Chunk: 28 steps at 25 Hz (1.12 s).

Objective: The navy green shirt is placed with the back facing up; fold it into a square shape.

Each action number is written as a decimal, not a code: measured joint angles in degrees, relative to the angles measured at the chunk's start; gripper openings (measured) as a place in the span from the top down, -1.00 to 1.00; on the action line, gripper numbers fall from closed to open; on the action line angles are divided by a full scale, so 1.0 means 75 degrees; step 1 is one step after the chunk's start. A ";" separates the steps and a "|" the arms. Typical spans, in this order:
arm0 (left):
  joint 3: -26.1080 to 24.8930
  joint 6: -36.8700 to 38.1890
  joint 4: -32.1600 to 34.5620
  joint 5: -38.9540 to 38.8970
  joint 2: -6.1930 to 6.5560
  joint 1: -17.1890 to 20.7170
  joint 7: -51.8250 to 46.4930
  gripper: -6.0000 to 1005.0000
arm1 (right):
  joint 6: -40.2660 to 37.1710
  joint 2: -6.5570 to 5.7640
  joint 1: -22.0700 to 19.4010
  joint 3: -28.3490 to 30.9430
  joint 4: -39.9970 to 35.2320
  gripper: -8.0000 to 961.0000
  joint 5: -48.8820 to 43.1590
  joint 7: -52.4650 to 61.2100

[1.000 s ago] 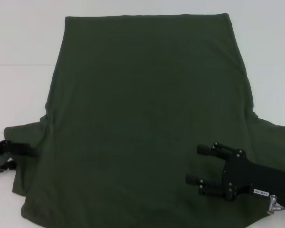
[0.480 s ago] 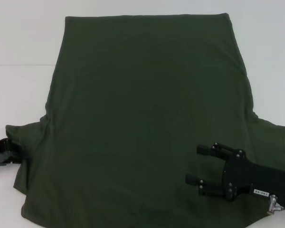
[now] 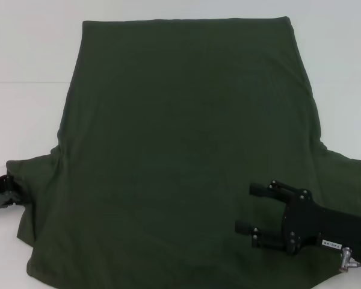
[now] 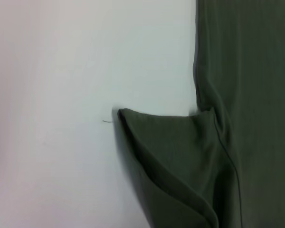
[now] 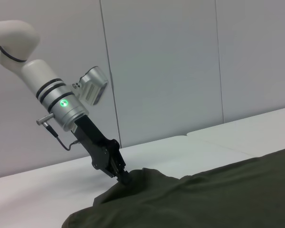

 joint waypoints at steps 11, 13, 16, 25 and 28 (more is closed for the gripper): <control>-0.0036 0.0159 0.0391 -0.0099 0.0029 0.0075 0.0083 0.94 | -0.0011 0.0000 -0.0030 0.0023 0.0000 -0.80 0.0010 0.0000; -0.0054 0.0219 0.0456 -0.0101 0.0080 0.0077 0.0084 0.93 | -0.0051 0.0000 -0.0030 0.0049 0.0000 -0.80 0.0010 -0.0001; -0.0060 0.0286 0.0476 -0.0096 0.0233 0.0080 0.0090 0.93 | -0.0127 0.0000 -0.0030 0.0067 0.0000 -0.80 0.0010 0.0000; -0.0291 0.0533 0.0547 -0.0048 0.0766 0.0113 0.0115 0.94 | -0.0267 -0.0013 -0.0053 0.0149 -0.0037 -0.80 0.0030 0.0000; -0.0328 0.0743 0.0748 -0.0038 0.0855 0.0073 0.0104 0.94 | -0.0275 -0.0012 -0.0053 0.0183 -0.0031 -0.80 0.0033 -0.0001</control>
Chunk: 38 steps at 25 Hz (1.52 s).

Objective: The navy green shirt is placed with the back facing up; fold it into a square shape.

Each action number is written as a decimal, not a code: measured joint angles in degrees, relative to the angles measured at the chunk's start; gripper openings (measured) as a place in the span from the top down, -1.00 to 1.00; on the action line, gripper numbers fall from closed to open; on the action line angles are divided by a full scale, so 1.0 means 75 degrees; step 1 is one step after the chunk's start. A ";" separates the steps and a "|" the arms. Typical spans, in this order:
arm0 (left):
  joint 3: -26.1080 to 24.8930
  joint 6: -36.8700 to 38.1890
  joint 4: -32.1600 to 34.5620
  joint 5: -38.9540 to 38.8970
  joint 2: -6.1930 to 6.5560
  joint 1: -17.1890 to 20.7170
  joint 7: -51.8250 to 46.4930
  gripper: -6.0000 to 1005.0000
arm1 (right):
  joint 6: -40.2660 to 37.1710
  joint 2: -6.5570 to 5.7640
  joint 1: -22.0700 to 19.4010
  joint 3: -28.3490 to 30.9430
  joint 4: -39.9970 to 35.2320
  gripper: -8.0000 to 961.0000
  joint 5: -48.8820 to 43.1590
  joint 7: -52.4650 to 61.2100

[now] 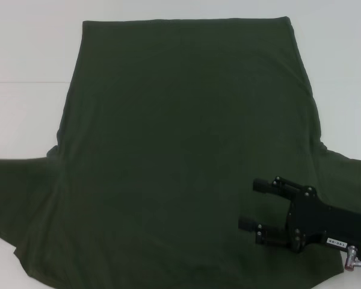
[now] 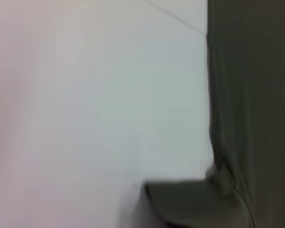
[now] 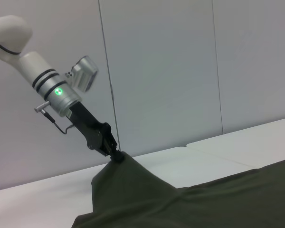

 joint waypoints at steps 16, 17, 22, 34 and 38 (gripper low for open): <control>0.0553 0.0708 0.0341 0.0015 0.0033 -0.0710 -0.0518 0.94 | 0.0004 0.0024 -0.0027 -0.0018 0.0032 -0.80 0.0000 -0.0066; 0.0747 0.0747 0.0344 0.0015 0.0032 -0.0819 -0.0607 0.94 | 0.0008 0.0026 -0.0027 -0.0029 0.0032 -0.80 0.0000 -0.0069; 0.1467 0.1025 0.0460 0.0022 -0.0151 -0.1463 -0.0950 0.93 | 0.0014 0.0025 -0.0026 -0.0041 0.0056 -0.80 0.0000 -0.0071; 0.1967 0.0579 0.0326 0.0612 -0.1181 -0.2050 -0.1134 0.94 | 0.0005 0.0023 -0.0027 -0.0016 0.0124 -0.80 0.0000 -0.0083; 0.1847 0.0232 0.0066 0.0523 -0.1391 -0.1955 -0.1103 0.94 | 0.0012 0.0023 -0.0025 -0.0008 0.0126 -0.80 0.0000 -0.0083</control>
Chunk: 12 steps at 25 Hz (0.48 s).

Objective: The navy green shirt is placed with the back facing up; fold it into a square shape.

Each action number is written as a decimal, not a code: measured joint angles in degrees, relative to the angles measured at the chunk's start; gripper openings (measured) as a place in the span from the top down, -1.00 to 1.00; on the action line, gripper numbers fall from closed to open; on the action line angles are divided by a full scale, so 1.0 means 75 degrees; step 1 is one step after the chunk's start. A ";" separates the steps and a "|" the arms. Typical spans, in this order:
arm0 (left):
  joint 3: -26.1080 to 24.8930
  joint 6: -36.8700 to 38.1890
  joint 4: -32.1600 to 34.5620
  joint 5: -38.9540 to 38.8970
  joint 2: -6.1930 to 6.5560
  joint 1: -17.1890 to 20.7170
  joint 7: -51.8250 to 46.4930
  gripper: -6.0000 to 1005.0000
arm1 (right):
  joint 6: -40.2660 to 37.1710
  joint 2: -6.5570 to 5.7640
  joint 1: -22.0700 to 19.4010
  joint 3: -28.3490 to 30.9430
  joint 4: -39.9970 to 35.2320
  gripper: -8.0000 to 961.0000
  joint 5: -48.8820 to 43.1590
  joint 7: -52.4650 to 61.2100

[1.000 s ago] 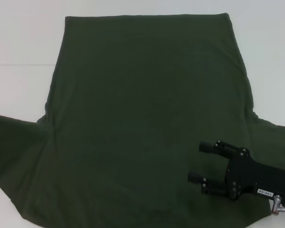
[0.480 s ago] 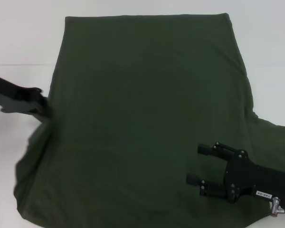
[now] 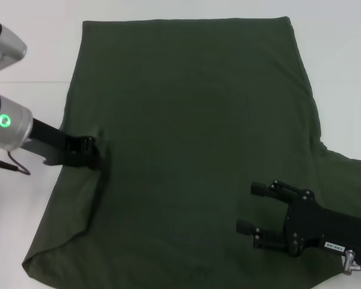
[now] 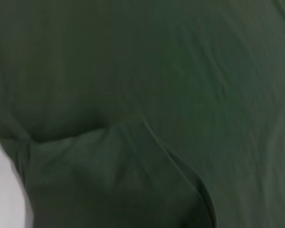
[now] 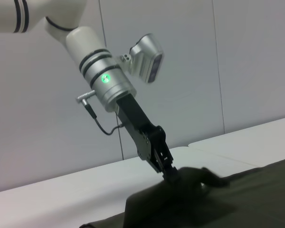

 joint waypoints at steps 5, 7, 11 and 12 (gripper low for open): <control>-0.0119 -0.0241 -0.0096 -0.0305 -0.0134 0.0201 0.0274 0.94 | 0.0031 0.0000 0.0002 -0.0011 0.0000 -0.80 0.0000 0.0000; -0.0269 -0.0207 -0.0114 -0.0720 -0.0133 0.0335 0.0443 0.80 | 0.0033 0.0001 0.0002 -0.0006 0.0000 -0.80 0.0000 0.0000; -0.0772 -0.0205 -0.0128 -0.1913 -0.0128 0.0794 0.1037 0.44 | 0.0032 0.0001 0.0002 -0.0003 0.0000 -0.80 0.0000 0.0000; -0.0933 -0.0195 -0.0156 -0.2299 -0.0130 0.0963 0.1326 0.29 | 0.0032 0.0000 0.0002 -0.0003 0.0000 -0.80 0.0000 0.0000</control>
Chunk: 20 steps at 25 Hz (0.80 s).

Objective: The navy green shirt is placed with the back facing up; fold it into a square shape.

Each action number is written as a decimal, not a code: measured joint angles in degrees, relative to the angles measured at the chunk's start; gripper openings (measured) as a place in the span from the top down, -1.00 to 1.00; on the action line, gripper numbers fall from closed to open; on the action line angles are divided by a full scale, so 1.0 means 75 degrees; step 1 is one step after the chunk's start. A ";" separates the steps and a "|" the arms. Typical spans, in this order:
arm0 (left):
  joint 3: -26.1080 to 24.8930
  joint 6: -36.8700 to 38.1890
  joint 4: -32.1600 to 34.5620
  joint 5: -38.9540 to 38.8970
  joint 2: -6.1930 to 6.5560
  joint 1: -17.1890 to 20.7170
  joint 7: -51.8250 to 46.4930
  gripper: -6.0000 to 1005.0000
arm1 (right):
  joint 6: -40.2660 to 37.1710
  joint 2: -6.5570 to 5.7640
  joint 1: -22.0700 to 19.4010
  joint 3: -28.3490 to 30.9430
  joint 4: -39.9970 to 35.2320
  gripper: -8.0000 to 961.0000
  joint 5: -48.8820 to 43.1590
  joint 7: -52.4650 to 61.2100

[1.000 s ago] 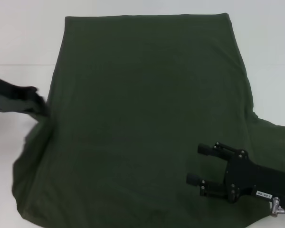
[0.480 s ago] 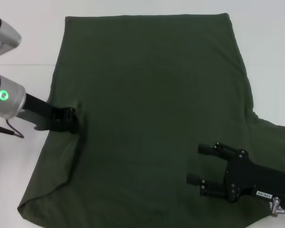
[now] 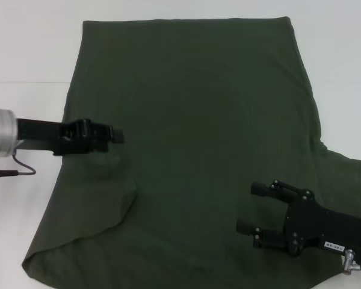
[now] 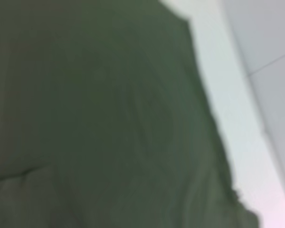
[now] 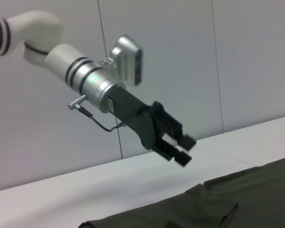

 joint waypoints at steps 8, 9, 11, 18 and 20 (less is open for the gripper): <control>-0.0356 0.0948 -0.0733 -0.1907 0.0250 0.0943 0.3198 -0.13 | 0.0005 -0.0015 -0.0010 0.0015 0.0000 -0.80 0.0000 0.0000; -0.0391 0.1126 -0.0747 -0.2040 0.0243 0.1091 0.3803 -0.17 | 0.0003 -0.0017 -0.0013 0.0015 0.0000 -0.80 0.0000 0.0000; -0.0394 0.1454 -0.0714 -0.2142 0.0200 0.1325 0.4868 -0.25 | 0.0003 -0.0026 -0.0020 0.0040 -0.0001 -0.80 0.0000 0.0000; -0.0227 0.1937 -0.0675 -0.1930 0.0090 0.1987 0.8028 -0.73 | 0.0058 -0.0036 -0.0113 0.0108 -0.0075 -0.80 0.0000 -0.0002; -0.0223 0.1798 -0.0674 -0.1784 0.0070 0.2156 0.8636 -0.75 | 0.0081 -0.0040 -0.0152 0.0127 -0.0081 -0.80 0.0000 -0.0008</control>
